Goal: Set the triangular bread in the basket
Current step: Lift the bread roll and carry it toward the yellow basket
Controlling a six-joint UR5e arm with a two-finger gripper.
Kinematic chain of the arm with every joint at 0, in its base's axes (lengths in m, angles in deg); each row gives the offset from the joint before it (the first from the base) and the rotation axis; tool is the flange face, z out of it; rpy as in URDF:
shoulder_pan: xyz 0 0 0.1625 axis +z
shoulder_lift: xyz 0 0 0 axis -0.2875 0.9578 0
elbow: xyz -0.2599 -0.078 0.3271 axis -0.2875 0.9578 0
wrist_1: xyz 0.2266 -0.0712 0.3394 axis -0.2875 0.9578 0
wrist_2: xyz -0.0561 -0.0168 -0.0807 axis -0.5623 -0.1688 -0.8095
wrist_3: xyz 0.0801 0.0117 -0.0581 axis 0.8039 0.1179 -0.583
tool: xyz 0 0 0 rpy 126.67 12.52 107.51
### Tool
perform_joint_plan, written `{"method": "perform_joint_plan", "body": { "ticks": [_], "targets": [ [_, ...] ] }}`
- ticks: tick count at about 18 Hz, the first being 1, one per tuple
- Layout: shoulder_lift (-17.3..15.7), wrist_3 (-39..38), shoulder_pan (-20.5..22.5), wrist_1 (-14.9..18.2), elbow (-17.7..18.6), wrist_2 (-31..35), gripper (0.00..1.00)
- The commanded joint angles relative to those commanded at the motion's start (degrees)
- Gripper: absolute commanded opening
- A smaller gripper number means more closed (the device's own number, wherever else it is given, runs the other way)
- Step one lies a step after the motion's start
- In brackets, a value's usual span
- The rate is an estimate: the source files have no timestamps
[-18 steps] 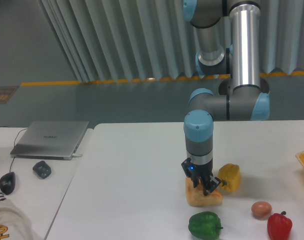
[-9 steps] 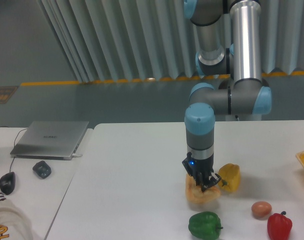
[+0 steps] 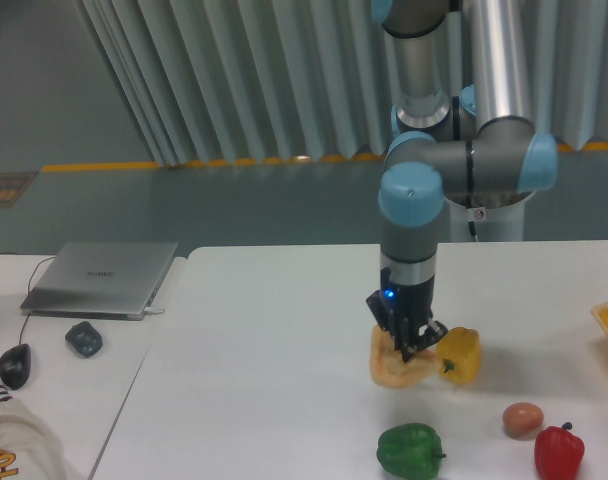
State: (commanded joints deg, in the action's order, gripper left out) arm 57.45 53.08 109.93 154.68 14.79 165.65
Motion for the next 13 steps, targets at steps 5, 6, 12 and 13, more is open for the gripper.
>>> {"method": "perform_joint_plan", "body": {
  "ticks": [5,6,12,13],
  "targets": [
    [-3.25,17.47,6.31,4.4,0.26,0.61,0.0],
    [-3.78,20.13,7.64,4.76,0.52,0.79,0.0],
    [-3.96,35.78,15.29,4.5,0.53,9.13,0.03],
    [-3.96,37.46,16.52,4.41,0.35,9.4,0.05]
  ]
}}
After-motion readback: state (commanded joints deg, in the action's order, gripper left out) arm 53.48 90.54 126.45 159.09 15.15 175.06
